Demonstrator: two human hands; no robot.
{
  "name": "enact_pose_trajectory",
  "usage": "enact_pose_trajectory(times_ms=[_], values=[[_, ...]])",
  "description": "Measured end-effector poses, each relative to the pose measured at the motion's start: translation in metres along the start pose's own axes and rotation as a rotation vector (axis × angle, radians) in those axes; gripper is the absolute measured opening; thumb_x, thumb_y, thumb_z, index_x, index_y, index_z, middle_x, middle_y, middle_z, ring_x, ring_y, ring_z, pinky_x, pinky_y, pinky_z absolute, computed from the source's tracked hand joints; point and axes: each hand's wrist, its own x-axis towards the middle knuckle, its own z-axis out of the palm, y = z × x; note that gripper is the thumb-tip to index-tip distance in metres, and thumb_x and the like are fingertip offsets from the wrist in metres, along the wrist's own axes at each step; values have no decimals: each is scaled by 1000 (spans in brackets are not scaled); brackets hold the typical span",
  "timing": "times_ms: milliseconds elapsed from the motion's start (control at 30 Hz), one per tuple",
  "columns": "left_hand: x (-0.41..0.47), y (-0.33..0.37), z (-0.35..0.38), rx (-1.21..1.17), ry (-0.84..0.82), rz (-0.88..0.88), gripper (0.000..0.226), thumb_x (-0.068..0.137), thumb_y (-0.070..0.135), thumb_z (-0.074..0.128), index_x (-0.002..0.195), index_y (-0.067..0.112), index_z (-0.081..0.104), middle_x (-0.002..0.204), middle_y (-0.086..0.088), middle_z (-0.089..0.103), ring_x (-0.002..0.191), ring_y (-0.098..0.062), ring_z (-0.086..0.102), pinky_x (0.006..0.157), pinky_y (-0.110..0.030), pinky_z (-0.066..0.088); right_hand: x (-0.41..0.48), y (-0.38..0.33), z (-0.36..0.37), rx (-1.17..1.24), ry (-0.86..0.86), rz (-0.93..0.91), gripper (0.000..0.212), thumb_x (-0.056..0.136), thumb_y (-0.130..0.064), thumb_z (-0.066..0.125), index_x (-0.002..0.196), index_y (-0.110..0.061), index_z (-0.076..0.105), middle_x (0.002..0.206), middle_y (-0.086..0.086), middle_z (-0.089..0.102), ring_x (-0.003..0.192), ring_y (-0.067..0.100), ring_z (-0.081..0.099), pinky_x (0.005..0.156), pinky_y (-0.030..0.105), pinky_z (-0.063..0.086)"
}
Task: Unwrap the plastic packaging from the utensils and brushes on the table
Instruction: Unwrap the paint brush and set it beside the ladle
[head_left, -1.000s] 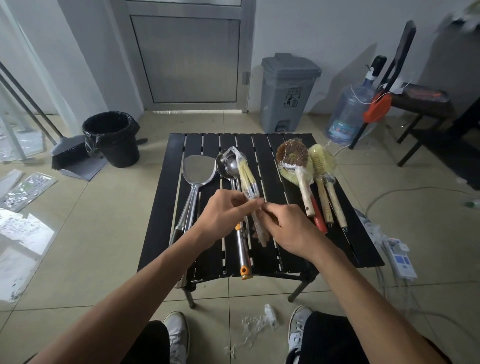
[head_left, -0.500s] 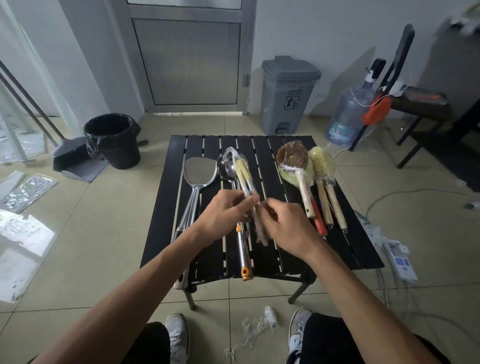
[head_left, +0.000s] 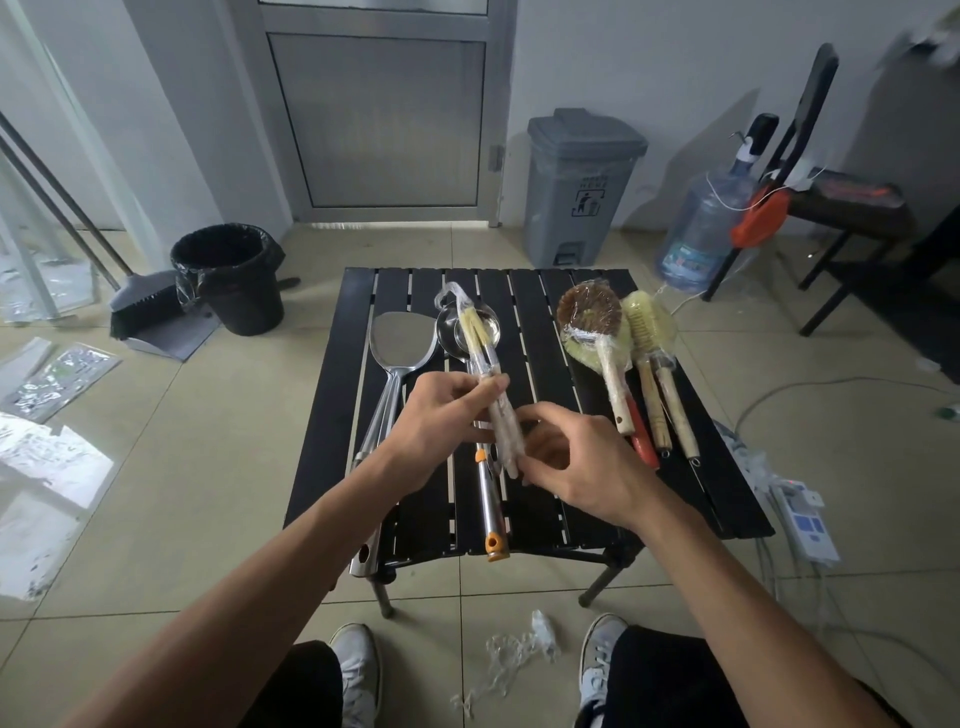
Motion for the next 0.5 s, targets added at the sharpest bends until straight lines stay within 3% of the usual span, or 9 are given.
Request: enact_pose_trajectory(times_ms=[100, 300, 500], values=[[-2, -2, 3, -58, -2, -40, 43, 103, 25, 66, 102, -18, 69, 98, -32, 74, 89, -37, 79, 73, -35, 65, -1, 2, 4, -121, 80, -76, 40, 94, -32, 72, 130, -21, 60, 102, -8, 74, 90, 5, 73, 82, 29, 62], [-4, -2, 7, -88, -8, -82, 42, 104, 25, 64, 101, -17, 70, 97, -26, 76, 91, -35, 79, 76, -41, 65, 2, 3, 11, -346, 328, -344, 21, 96, -20, 70, 115, -10, 70, 108, -2, 66, 91, 9, 66, 80, 23, 58], [-1, -1, 5, -149, 41, -115, 47, 104, 27, 64, 101, -20, 68, 97, -29, 76, 92, -38, 78, 79, -45, 65, 3, 0, 21, -373, 428, -385, 13, 98, -14, 61, 102, -3, 65, 102, 7, 68, 84, 16, 69, 69, 28, 61]])
